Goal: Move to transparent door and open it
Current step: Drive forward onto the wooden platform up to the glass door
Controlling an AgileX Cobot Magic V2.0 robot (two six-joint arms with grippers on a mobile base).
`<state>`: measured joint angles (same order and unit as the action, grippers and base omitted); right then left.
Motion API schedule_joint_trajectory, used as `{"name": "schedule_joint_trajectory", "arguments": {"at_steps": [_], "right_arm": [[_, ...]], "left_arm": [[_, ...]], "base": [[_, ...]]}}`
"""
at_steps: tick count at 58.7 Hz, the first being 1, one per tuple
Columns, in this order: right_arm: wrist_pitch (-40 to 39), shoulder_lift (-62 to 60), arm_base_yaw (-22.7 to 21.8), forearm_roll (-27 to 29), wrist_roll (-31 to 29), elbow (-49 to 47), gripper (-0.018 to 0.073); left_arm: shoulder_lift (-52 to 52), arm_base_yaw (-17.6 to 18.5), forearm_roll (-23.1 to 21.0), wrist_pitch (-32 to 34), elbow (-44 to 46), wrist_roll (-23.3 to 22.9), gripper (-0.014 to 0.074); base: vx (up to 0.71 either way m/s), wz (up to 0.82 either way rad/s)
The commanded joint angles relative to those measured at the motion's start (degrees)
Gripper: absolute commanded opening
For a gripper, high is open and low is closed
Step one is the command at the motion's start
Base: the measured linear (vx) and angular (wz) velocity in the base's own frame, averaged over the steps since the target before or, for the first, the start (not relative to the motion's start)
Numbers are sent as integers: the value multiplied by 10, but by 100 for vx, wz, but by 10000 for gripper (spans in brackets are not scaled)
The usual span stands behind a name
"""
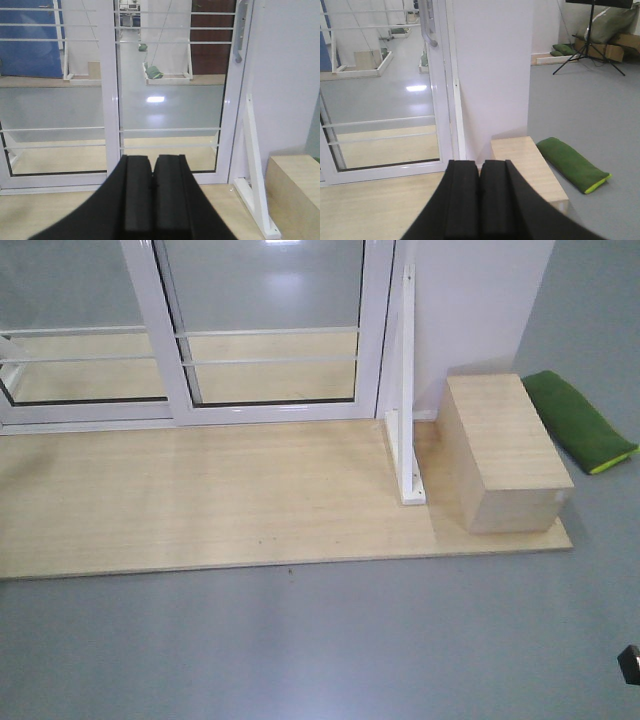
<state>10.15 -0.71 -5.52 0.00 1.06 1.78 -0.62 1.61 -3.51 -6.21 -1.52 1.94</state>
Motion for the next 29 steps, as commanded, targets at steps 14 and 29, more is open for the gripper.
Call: {"name": "schedule_joint_trajectory", "arguments": {"at_steps": [14, 29], "right_arm": [[-48, -7, -4, 0, 0, 7, -8], [-48, -7, -4, 0, 0, 7, -8]], "left_arm": [[-2, 1, -6, 47, -18, -5, -6], [-2, 1, -6, 47, -18, -5, -6]], "base": [[62, 13], [55, 7]]}}
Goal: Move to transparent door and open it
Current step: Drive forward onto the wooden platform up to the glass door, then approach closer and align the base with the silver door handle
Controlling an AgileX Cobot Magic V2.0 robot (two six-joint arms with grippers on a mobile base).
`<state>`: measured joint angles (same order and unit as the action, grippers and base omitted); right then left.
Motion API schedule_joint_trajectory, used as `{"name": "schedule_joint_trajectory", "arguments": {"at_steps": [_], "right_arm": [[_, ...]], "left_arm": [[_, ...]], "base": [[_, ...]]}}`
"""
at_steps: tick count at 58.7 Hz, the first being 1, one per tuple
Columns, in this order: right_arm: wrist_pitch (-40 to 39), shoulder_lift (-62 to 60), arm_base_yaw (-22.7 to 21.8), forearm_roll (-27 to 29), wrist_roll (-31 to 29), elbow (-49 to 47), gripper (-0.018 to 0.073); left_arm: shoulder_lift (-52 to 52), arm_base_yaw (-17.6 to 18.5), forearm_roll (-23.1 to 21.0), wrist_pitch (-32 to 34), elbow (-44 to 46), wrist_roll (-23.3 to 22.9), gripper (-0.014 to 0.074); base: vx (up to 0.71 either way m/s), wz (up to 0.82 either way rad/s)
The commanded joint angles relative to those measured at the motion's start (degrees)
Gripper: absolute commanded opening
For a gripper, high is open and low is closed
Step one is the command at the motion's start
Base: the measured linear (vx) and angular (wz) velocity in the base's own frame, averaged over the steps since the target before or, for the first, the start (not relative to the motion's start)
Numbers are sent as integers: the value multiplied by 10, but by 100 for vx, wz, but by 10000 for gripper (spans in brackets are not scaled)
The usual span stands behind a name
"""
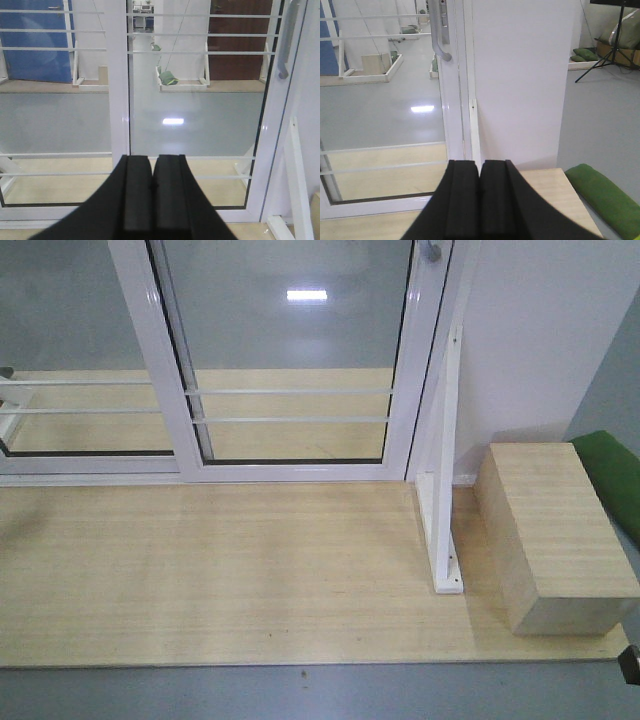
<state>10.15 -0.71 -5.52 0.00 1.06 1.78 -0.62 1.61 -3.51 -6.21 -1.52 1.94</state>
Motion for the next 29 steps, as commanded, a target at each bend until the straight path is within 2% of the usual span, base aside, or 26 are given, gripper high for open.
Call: {"name": "schedule_joint_trajectory", "arguments": {"at_steps": [1, 29], "right_arm": [[-48, -7, -4, 0, 0, 7, -8], [-48, -7, -4, 0, 0, 7, -8]], "left_arm": [[-2, 1, -6, 47, -18, -5, -6], [-2, 1, -6, 47, -18, -5, -6]], "base": [[51, 3], [41, 2]]}}
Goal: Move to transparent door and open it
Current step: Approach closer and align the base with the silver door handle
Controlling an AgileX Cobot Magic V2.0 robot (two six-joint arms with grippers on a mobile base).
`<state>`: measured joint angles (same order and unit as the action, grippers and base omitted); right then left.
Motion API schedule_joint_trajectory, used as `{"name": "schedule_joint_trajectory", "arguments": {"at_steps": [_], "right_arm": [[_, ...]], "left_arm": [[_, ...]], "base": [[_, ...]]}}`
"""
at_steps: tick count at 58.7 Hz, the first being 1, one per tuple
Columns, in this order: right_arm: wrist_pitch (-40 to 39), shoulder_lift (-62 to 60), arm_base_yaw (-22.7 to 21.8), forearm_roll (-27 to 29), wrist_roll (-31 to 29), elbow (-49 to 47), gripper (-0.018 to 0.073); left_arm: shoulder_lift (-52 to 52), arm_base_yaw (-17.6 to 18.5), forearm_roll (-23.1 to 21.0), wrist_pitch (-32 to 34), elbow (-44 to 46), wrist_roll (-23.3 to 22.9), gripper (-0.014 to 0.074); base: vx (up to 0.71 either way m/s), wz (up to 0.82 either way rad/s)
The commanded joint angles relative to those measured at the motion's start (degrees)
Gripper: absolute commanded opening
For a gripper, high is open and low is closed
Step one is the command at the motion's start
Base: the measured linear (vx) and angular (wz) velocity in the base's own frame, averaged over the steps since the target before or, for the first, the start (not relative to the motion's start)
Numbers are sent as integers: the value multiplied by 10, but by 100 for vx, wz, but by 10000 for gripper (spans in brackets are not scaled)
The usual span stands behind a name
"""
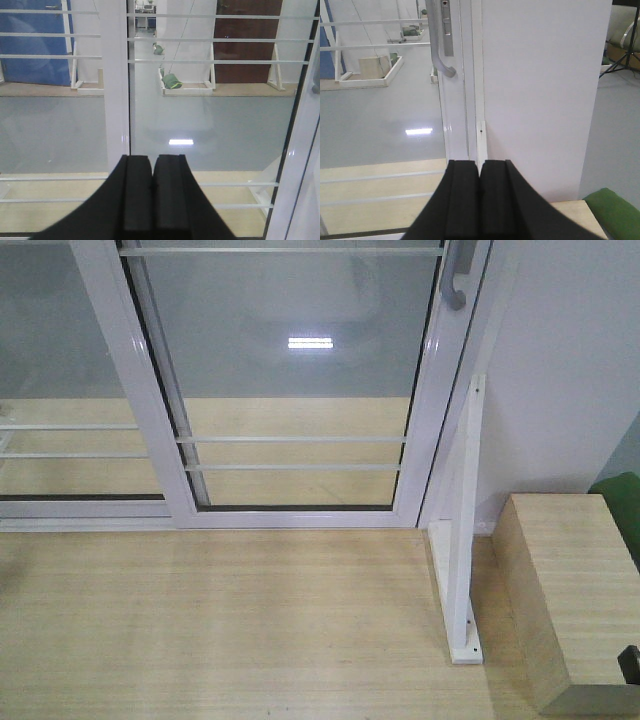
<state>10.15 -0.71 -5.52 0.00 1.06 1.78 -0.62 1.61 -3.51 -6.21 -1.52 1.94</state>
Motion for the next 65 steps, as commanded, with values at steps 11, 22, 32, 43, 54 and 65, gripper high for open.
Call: {"name": "schedule_joint_trajectory", "arguments": {"at_steps": [11, 22, 32, 43, 54, 65], "right_arm": [[-48, -7, -4, 0, 0, 7, -8], [-48, -7, -4, 0, 0, 7, -8], [-48, -7, -4, 0, 0, 7, -8], [-48, -7, -4, 0, 0, 7, -8], [-48, -7, -4, 0, 0, 7, -8], [-48, -7, -4, 0, 0, 7, -8]], "left_arm": [[-2, 1, -6, 47, -18, -5, -6], [-2, 1, -6, 47, -18, -5, -6], [-2, 1, -6, 47, -18, -5, -6], [-2, 1, -6, 47, -18, -5, -6], [-2, 1, -6, 47, -18, -5, -6], [-2, 1, -6, 47, -18, -5, -6]], "base": [[30, 1], [24, 0], [19, 1], [15, 0], [10, 0], [7, 0]]}}
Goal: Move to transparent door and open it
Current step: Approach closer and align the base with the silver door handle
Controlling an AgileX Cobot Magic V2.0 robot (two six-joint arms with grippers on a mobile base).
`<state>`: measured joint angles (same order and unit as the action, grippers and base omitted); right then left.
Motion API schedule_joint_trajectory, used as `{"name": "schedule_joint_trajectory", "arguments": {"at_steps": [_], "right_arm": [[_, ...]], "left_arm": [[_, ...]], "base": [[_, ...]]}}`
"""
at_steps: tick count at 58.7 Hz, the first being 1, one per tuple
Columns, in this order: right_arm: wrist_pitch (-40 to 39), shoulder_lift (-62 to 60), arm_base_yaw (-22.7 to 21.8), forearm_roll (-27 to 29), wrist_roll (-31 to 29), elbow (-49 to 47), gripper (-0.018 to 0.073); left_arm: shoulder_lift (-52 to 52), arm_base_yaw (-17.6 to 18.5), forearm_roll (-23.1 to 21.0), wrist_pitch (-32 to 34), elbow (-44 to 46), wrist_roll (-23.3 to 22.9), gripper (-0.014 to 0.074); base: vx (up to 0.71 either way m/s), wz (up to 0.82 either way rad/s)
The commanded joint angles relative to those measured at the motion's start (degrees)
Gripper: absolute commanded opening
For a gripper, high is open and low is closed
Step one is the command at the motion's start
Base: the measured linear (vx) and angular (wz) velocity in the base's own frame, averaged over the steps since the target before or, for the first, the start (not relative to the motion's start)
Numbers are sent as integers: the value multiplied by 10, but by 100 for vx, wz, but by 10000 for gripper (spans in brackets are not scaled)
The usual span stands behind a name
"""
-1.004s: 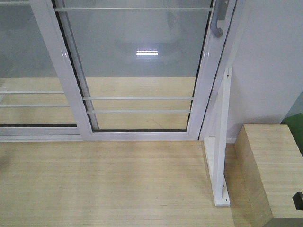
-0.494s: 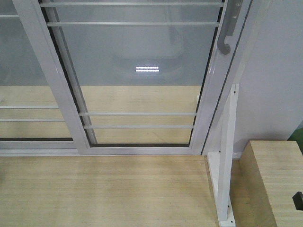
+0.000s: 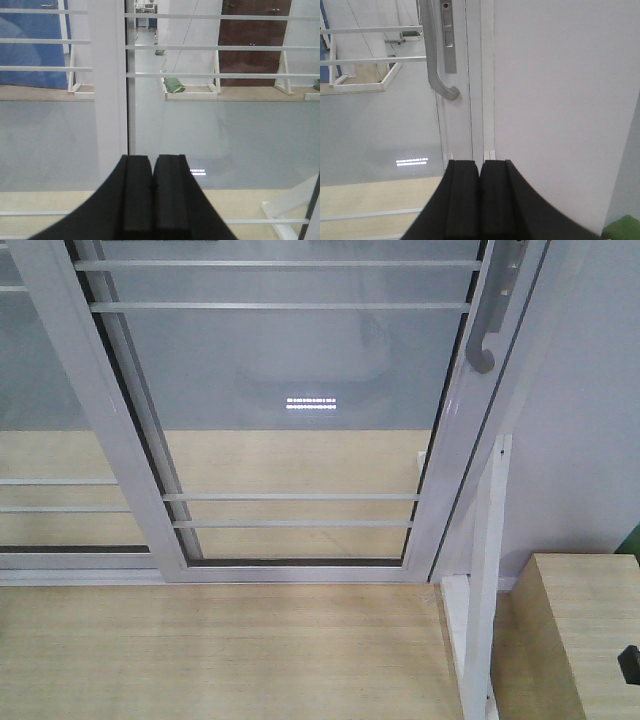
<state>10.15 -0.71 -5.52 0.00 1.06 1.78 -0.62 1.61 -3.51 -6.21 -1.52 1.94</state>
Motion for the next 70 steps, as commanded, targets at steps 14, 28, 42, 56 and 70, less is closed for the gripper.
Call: {"name": "schedule_joint_trajectory", "arguments": {"at_steps": [14, 28, 42, 56, 70], "right_arm": [[-48, -7, -4, 0, 0, 7, -8], [-48, -7, -4, 0, 0, 7, -8], [-48, -7, -4, 0, 0, 7, -8], [-48, -7, -4, 0, 0, 7, -8], [-48, -7, -4, 0, 0, 7, -8]], "left_arm": [[-2, 1, -6, 47, -18, -5, -6], [-2, 1, -6, 47, -18, -5, -6], [-2, 1, -6, 47, -18, -5, -6], [-2, 1, -6, 47, -18, -5, -6], [-2, 1, -6, 47, -18, -5, -6]], "base": [[6, 0], [7, 1], [6, 1], [5, 0], [3, 0]]}}
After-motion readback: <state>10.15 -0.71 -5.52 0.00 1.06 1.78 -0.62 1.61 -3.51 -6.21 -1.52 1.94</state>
